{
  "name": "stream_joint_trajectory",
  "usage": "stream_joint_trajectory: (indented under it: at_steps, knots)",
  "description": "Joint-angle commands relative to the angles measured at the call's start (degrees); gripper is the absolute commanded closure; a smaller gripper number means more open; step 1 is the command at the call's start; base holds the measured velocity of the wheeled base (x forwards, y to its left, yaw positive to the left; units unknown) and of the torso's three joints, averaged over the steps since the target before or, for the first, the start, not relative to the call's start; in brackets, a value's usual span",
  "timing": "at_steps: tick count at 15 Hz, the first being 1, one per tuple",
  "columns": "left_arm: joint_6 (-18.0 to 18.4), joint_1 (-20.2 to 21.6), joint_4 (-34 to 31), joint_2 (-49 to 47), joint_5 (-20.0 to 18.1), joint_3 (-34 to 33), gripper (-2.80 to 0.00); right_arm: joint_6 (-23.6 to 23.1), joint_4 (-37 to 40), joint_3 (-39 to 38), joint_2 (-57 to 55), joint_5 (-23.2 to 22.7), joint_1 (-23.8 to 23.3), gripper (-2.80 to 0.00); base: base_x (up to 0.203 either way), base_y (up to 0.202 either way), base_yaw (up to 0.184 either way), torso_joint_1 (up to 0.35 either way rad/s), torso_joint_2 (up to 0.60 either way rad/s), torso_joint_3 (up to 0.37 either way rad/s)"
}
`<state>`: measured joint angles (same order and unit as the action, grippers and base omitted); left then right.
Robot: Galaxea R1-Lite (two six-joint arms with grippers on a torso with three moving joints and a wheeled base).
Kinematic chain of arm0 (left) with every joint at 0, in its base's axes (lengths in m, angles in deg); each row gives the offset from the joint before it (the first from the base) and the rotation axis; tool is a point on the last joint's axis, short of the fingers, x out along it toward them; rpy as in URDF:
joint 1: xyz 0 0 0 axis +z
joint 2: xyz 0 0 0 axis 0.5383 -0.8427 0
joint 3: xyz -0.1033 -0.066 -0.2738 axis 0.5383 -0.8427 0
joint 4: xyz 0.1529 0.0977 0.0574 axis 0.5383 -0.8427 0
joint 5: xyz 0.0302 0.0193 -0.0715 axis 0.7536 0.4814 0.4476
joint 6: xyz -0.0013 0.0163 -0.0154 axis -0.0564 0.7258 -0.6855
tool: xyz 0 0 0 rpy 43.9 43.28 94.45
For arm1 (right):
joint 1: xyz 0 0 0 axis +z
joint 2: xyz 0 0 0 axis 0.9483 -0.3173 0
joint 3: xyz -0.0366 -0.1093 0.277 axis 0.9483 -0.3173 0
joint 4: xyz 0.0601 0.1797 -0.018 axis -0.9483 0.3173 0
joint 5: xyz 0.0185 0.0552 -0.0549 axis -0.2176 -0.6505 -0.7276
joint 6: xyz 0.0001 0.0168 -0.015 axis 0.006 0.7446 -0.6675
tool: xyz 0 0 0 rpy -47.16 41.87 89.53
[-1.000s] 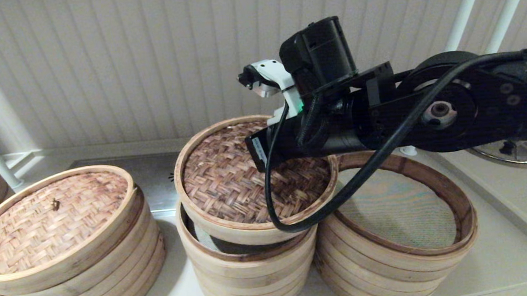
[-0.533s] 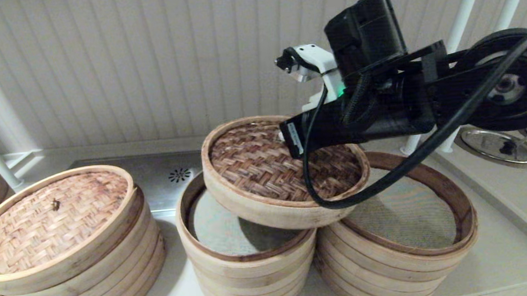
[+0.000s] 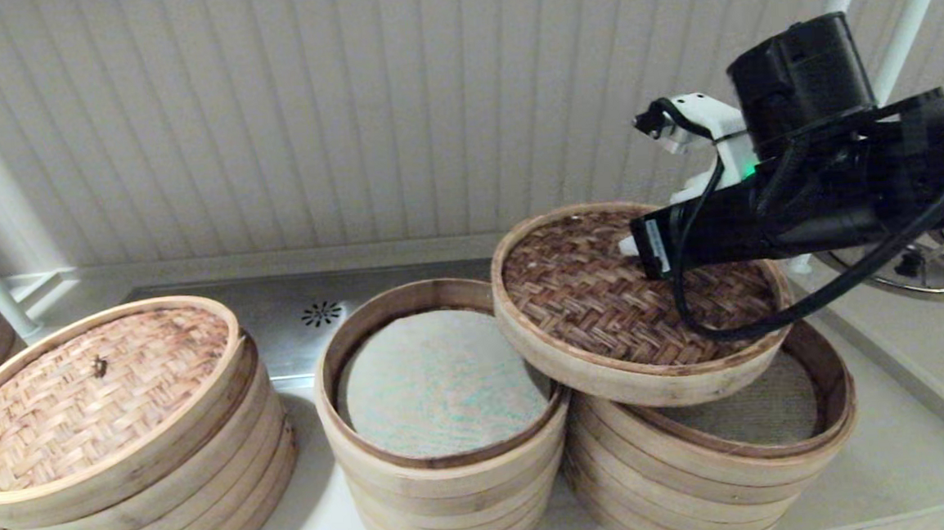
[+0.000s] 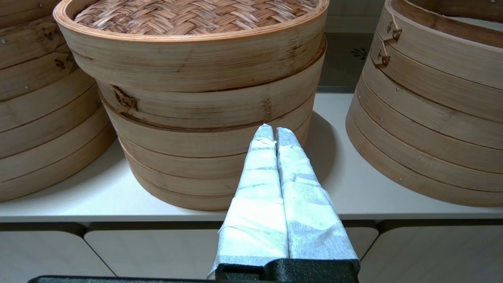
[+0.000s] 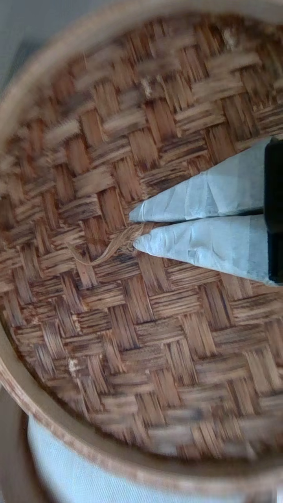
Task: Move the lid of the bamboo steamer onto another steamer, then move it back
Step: Put the steamer
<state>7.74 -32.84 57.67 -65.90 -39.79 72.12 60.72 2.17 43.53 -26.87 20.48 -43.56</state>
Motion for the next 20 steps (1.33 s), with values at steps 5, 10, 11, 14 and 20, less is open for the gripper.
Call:
stream_joint_trajectory:
  at_steps: [5,10,11,14,20]
  knots:
    - [0.0,0.0,0.0,0.0,0.0,0.0,0.00,-0.1,0.1,-7.0,6.0,-1.9,-7.0,0.00,0.000,0.000,0.000,0.000,0.00,0.000]
    - [0.0,0.0,0.0,0.0,0.0,0.0,0.00,-0.4,-1.5,-13.0,9.7,-5.9,-11.8,0.00,0.000,0.000,0.000,0.000,0.00,0.000]
    - [0.0,0.0,0.0,0.0,0.0,0.0,0.00,-0.5,-2.5,-14.6,10.1,-6.3,-12.1,0.00,0.000,0.000,0.000,0.000,0.00,0.000]
    - [0.0,0.0,0.0,0.0,0.0,0.0,0.00,-0.5,-6.4,-18.1,9.8,-6.5,-12.0,0.00,0.000,0.000,0.000,0.000,0.00,0.000]
    - [0.0,0.0,0.0,0.0,0.0,0.0,0.00,-0.4,-11.1,-22.7,9.7,-6.8,-11.8,0.00,0.000,0.000,0.000,0.000,0.00,0.000]
